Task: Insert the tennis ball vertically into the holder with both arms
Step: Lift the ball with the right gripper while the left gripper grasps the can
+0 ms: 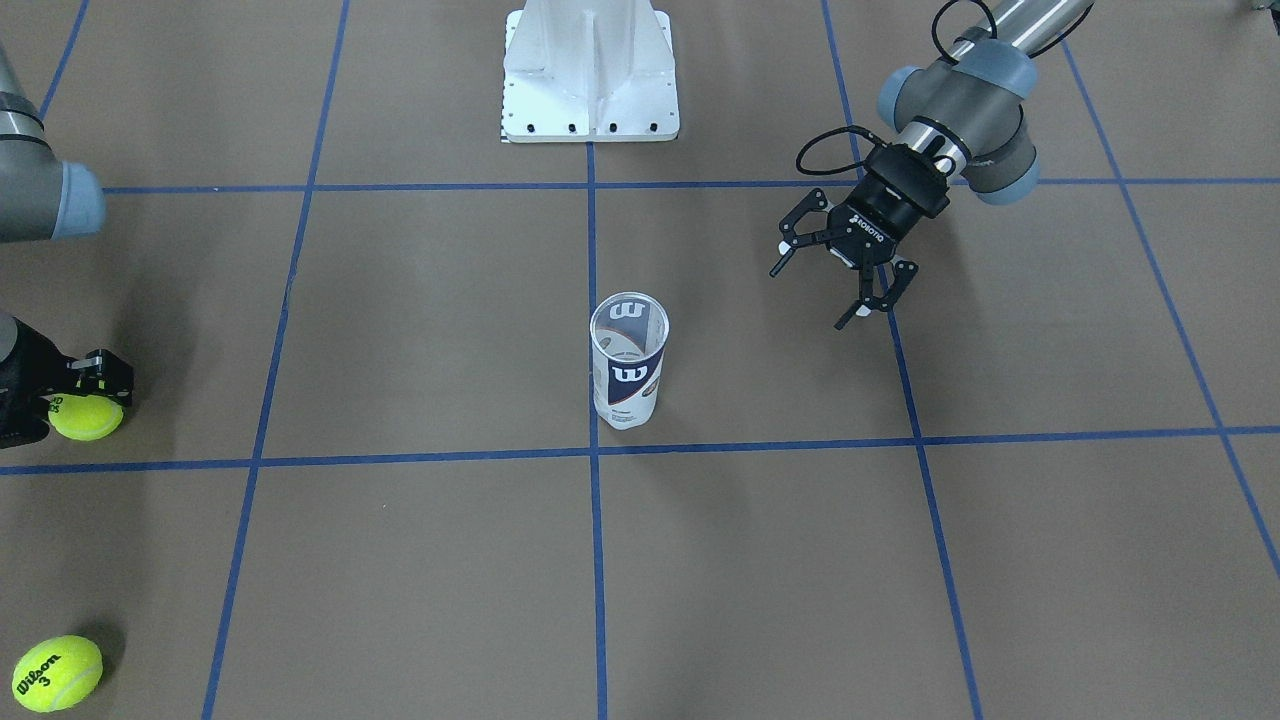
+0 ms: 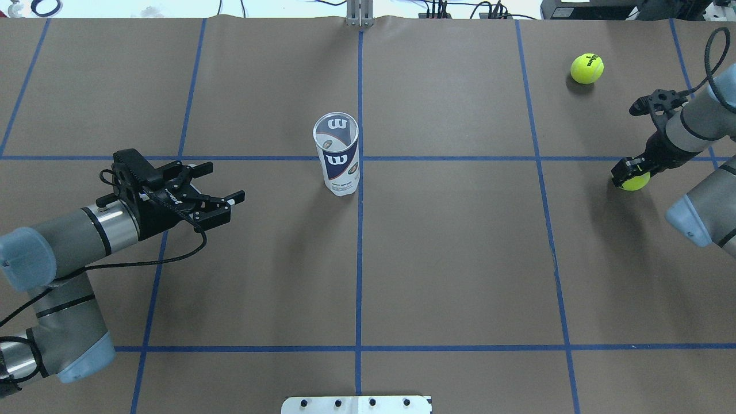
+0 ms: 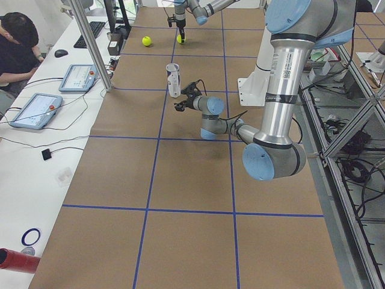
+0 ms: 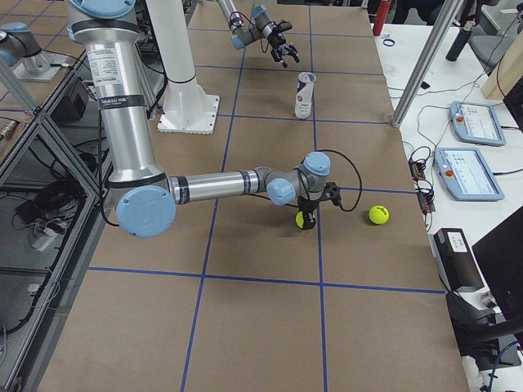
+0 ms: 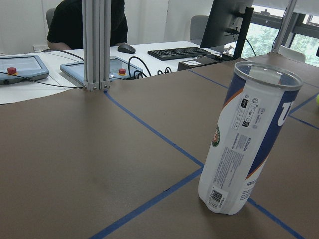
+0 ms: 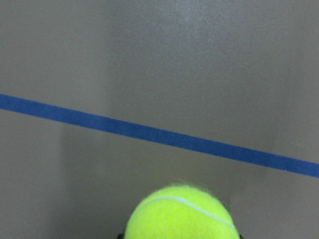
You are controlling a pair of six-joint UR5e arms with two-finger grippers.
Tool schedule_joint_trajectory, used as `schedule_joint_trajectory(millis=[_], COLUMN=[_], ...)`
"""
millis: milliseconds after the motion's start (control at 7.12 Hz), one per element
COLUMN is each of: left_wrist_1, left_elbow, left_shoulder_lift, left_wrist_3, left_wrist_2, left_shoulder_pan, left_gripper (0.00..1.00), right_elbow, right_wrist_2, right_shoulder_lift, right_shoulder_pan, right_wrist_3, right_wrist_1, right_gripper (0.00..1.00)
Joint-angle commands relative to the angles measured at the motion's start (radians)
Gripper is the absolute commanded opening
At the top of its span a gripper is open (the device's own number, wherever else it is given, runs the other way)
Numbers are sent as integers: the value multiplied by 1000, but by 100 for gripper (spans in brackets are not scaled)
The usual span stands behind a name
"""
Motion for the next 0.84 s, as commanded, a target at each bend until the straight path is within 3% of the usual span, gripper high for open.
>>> schedule_joint_trajectory(millis=[0,281,702], left_wrist_1=[2,3,6], left_elbow=[3,60,159], left_shoulder_lift=[-7,-77,-182], left_wrist_3=[1,1,3], left_wrist_2=[0,0,2], left_shoulder_pan=[0,5,27], left_gripper=[99,99,99], right_elbow=[31,46,51], right_wrist_2=[38,130,158], right_shoulder_lift=[25,104,210], right_shoulder_pan=[42,78,75], right_wrist_3=[-11,27,186], right_wrist_1=[-1,-13,-16], right_gripper=[0,0,0])
